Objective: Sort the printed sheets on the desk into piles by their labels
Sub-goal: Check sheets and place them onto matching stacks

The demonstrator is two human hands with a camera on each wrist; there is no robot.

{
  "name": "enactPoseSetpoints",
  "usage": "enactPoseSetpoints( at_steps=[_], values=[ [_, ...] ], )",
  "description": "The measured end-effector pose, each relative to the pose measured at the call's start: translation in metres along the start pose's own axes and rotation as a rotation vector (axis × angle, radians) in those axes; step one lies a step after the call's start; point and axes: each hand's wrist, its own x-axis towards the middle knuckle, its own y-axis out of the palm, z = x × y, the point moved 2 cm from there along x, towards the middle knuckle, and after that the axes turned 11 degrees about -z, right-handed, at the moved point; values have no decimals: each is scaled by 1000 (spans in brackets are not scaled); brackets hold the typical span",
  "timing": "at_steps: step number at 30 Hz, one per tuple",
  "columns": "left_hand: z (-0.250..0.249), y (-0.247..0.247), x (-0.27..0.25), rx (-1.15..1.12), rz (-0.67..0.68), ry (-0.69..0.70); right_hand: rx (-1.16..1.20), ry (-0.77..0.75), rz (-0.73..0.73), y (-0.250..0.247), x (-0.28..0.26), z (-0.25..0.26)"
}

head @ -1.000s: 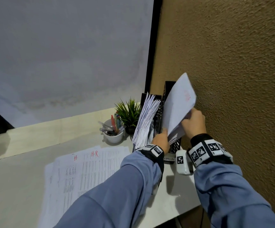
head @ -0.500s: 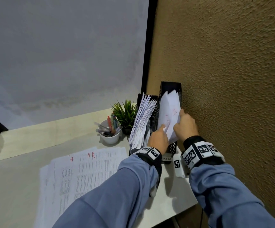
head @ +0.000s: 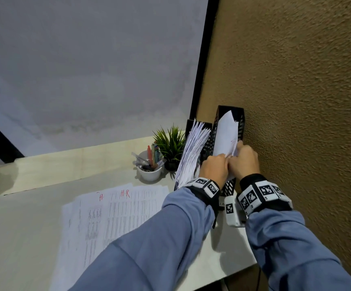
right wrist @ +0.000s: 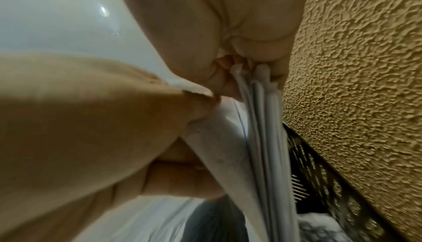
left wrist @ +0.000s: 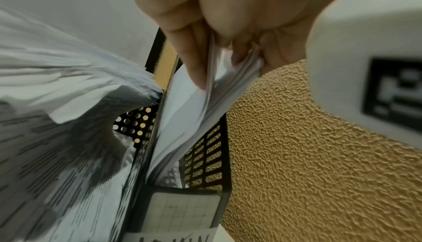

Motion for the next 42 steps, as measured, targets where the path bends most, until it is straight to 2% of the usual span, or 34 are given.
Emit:
enactPoseSetpoints(
  at_steps=[3, 6, 9, 12, 14, 17, 19, 21, 23, 25, 28, 33, 35, 37, 40, 42],
  values=[
    [9, -4, -8, -117, 122, -68, 39, 53, 19, 2, -2, -8],
    [33, -19, -31, -338, 151, -121, 146, 69, -103, -11, -4, -11],
    [79, -45, -67, -528, 3, -209, 315, -47, -322, -25, -20, 0],
    [151, -63, -111, -463, -169, -409, 512, -230, -410, -18, -51, 16],
    [199, -71, -140, -348, -235, -557, 557, -358, -339, 2, -80, 26],
    [251, -81, -180, -139, -244, -780, 539, -424, -57, 58, -125, 29],
    [273, -84, -203, -52, -223, -916, 479, -277, 188, 102, -151, 22],
    [285, -86, -220, 30, -194, -1012, 400, -63, 395, 133, -173, 12],
    [291, -86, -229, 49, -201, -1053, 383, 155, 512, 152, -188, 3],
    [293, -81, -235, 28, -221, -1033, 343, 282, 546, 162, -199, -2],
    [290, -70, -237, -14, -252, -1031, 244, 288, 548, 172, -204, -3],
    [280, -61, -238, -194, -275, -1119, 195, 299, 570, 181, -206, 5],
    [281, -58, -239, -258, -221, -1073, 252, 368, 589, 186, -208, 3],
    [285, -59, -243, -322, -226, -1015, 301, 459, 589, 190, -207, -2],
    [294, -63, -251, -425, -231, -1043, 468, 618, 598, 190, -203, -3],
    [295, -69, -254, -498, -204, -1033, 499, 670, 638, 190, -196, -3]
  ],
)
